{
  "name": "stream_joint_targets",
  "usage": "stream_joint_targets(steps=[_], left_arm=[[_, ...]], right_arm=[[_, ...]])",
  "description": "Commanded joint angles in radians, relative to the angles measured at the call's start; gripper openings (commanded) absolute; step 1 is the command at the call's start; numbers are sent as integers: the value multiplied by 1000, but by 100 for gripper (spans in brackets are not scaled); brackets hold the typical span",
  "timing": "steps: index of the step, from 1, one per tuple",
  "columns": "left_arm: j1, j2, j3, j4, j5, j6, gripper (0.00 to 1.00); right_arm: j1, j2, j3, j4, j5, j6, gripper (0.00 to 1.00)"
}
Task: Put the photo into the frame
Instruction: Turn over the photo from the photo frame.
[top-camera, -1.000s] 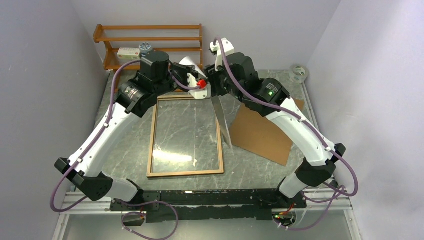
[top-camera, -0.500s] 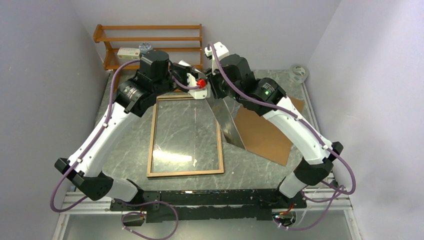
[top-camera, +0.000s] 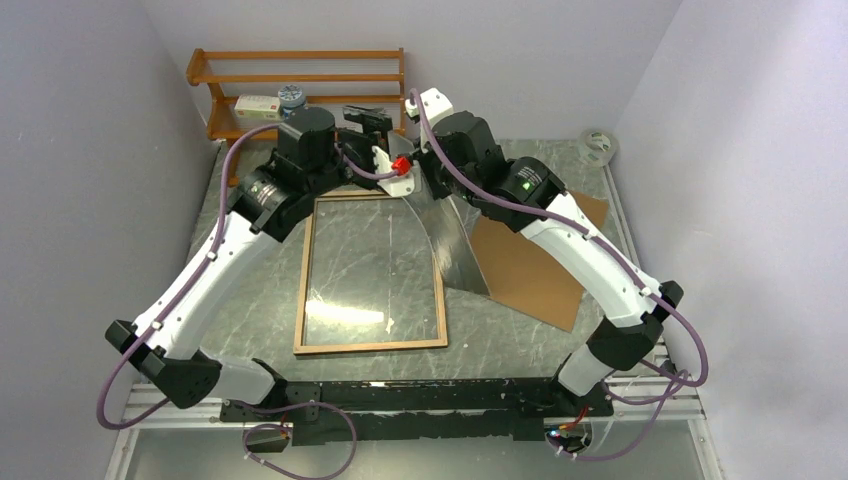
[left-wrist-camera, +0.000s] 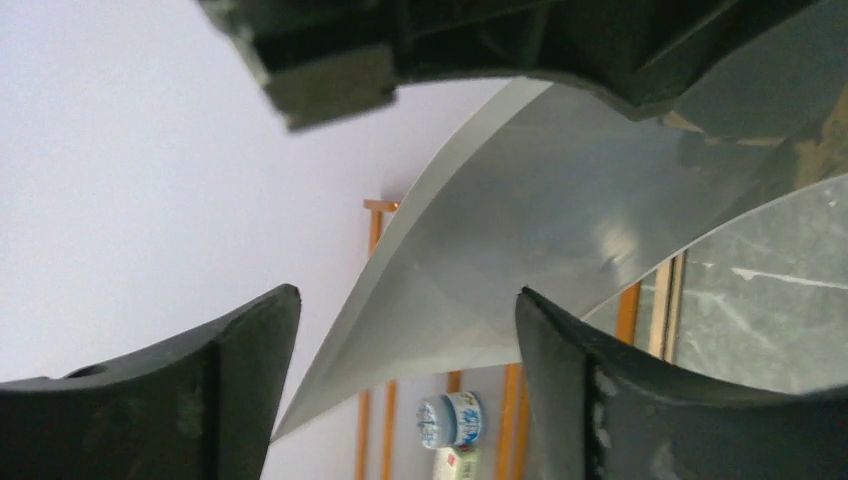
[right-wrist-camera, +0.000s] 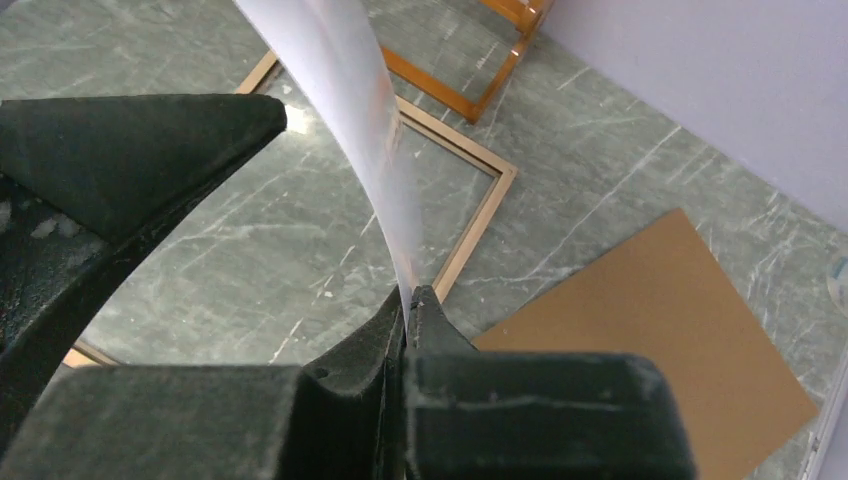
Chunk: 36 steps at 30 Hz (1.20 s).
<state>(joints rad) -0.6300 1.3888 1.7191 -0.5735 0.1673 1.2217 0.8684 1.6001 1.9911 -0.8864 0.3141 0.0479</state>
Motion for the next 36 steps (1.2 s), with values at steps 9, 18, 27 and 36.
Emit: stream_joint_targets(steps=[9,18,27,36], left_arm=[[0,-181,-201,376,-193,-335,94],[0,-269,-256,351,-232,-708,94],[0,-304,-310,244,-309,-1289,94],[-10,-236,-249,143,-42,-1640,93]], right_arm=[[-7,-130,-167,199,90,19,0],[-33,-146,-163,219,194,149,0],[-36,-98,-26,115,317,474,0],[-32,-79,-30,103,397,647,0]])
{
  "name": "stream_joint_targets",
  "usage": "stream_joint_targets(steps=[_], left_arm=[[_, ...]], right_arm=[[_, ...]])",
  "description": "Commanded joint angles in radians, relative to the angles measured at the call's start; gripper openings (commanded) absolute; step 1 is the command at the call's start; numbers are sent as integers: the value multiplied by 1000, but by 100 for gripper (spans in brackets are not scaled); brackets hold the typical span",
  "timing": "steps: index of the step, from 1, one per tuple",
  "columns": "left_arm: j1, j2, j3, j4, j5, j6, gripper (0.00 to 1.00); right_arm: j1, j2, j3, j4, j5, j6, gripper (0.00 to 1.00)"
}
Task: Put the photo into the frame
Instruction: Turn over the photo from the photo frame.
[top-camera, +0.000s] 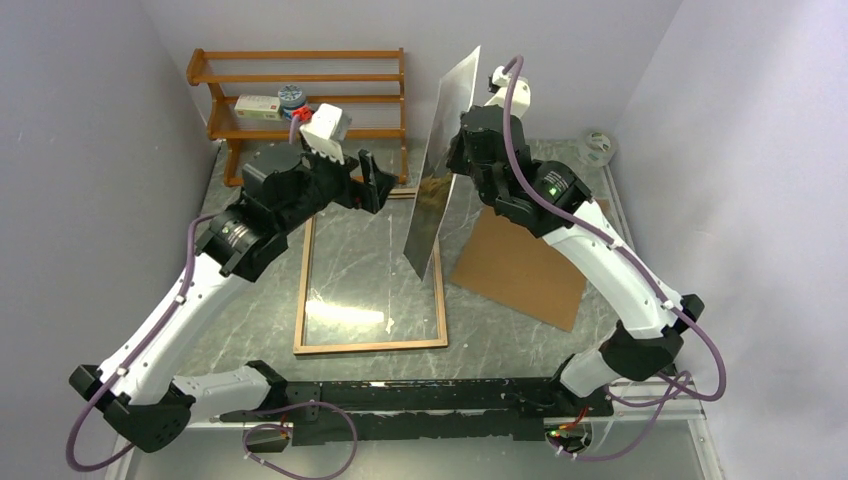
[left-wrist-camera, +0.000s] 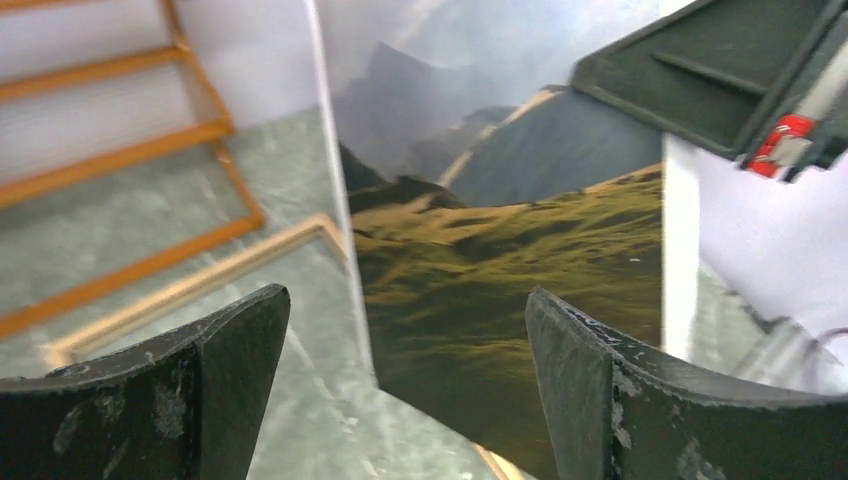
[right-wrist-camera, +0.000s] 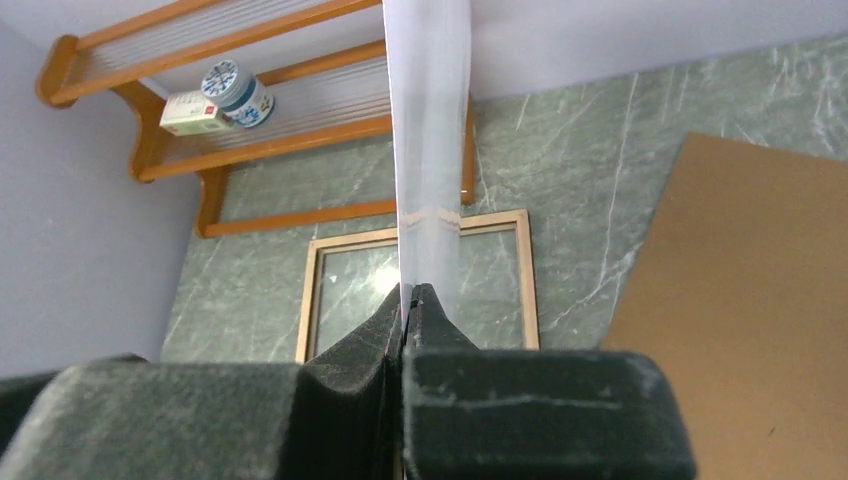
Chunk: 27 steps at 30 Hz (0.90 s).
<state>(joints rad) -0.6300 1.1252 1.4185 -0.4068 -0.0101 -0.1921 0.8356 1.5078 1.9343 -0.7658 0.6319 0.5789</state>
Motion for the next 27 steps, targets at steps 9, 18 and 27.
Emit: stream_joint_targets(steps=[9,18,27], left_arm=[[-88,62,7,87,240,-310,85],[-297,134,39,-4,-112,-241,74],[-453,216,106,-86,-397,-204,53]], right_arm=[[5,92,128,-174,157,222,0],[8,134,182,-220,147,259,0],[7,123,144,-203,144,286,0]])
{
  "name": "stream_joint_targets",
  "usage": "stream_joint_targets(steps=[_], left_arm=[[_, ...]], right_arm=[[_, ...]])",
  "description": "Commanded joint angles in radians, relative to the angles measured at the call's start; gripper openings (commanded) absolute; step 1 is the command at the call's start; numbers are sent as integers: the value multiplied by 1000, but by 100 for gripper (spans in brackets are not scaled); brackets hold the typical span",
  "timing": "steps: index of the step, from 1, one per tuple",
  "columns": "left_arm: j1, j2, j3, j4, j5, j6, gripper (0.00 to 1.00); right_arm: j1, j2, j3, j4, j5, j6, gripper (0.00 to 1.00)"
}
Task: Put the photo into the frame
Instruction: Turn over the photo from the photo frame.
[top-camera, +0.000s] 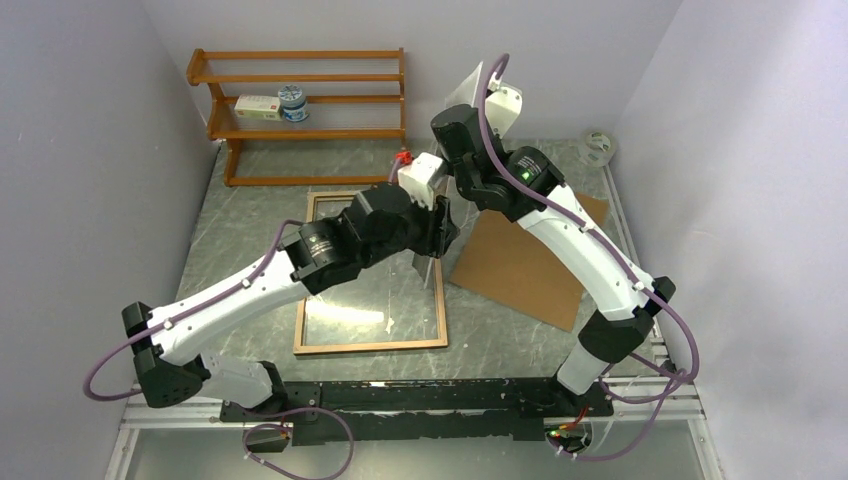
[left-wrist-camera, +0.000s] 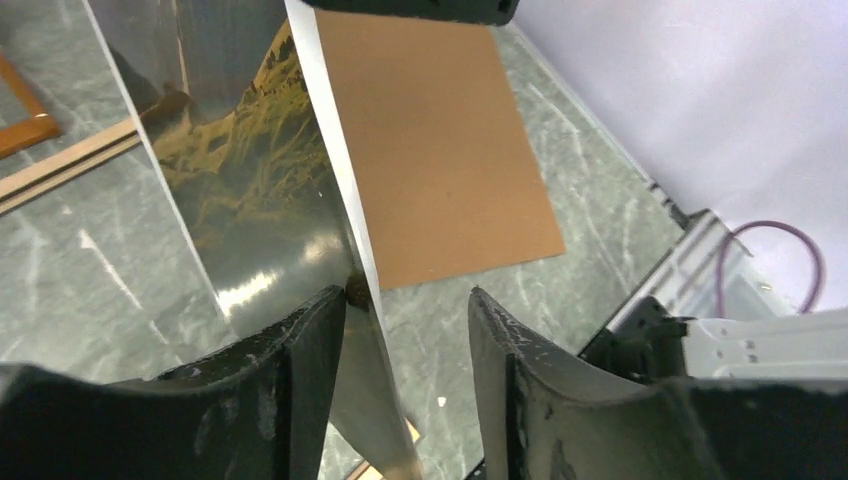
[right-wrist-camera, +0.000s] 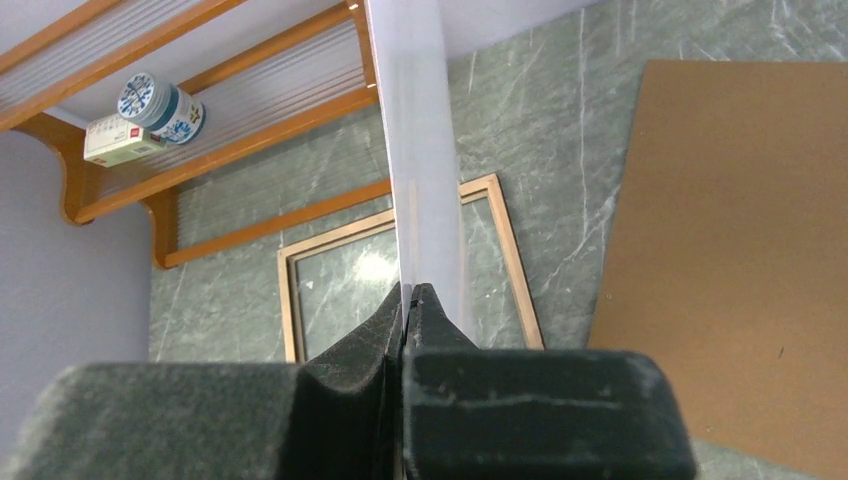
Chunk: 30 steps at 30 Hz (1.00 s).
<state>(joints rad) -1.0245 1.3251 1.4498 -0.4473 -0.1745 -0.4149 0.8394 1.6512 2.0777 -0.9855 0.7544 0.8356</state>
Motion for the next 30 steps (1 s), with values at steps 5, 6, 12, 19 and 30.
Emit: stream_joint_targets(steps=[5,6,12,19,30], left_arm=[[-89,46,99,-100,-399,-19,38],[-90,50,99,-106,-411,-24,36],[-93,51,85,-113,-452,-41,21],[-92,68,113,-124,-420,39,2],[-63,35,156,-189,-317,87,3]], right_arm=[[4,-7,18,-7,19,52,0],[4,-4,25,-14,19,56,0],[3,-10,28,-18,-2,65,0],[-26,-28,31,-12,-93,62,19],[-124,-211,-160,240,-321,-3,85]])
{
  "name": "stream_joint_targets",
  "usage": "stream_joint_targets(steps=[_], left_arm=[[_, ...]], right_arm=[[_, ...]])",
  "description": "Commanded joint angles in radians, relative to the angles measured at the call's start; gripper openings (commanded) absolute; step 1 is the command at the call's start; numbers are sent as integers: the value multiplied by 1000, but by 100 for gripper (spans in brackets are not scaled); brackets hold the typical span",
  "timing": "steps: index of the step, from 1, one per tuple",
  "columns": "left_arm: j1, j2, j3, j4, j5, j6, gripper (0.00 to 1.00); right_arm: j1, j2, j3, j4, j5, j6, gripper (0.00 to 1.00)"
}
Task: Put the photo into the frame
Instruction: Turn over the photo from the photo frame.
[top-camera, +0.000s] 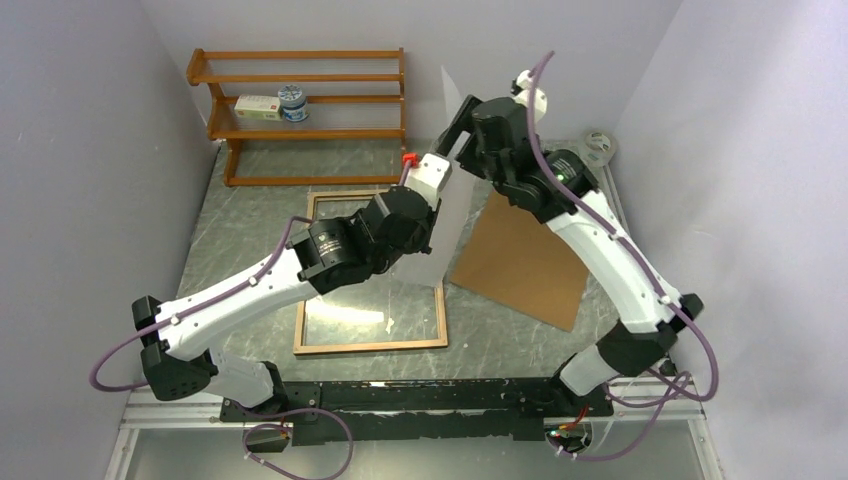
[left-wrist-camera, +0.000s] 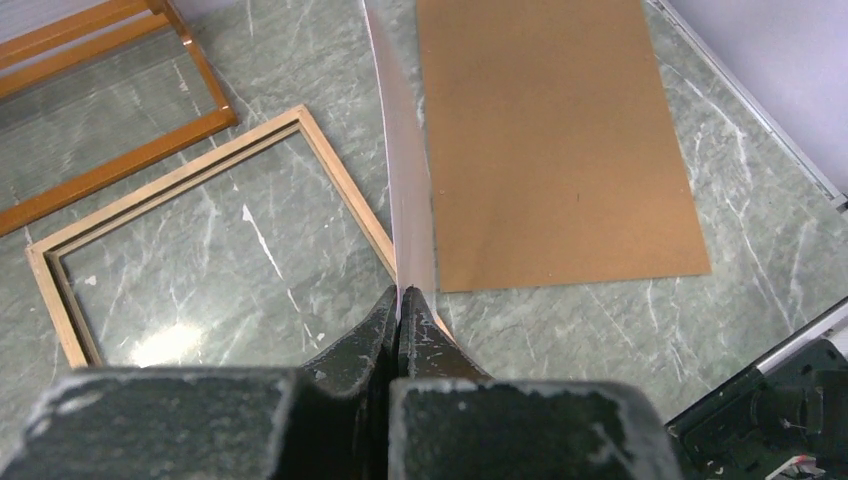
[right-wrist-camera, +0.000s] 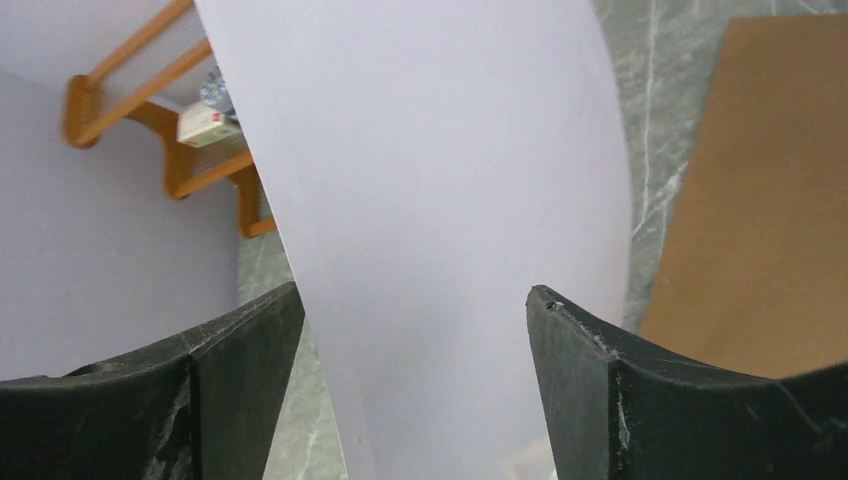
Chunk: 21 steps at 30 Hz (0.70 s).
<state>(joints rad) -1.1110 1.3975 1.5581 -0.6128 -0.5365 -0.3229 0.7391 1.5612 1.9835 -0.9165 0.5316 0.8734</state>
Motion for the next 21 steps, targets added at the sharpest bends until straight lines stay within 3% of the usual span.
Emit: stream_joint_targets(steps=[1,7,12,21], left_arm=[[42,-44,45,-37,67,-28,2],[226,-101,-51,-140,215,-248,2],[404,-181,-196,-193,337,-374,3],[586,-303,-421,-297,401,-512,3]], right_arm=[[-37,-149,-100,213,-127,-48,87],[-97,-234,-206,301,-172,-44,89],[-120,-281,-290,368,-213,-54,96],[-142,-288,-370,357,-262,-42,96]])
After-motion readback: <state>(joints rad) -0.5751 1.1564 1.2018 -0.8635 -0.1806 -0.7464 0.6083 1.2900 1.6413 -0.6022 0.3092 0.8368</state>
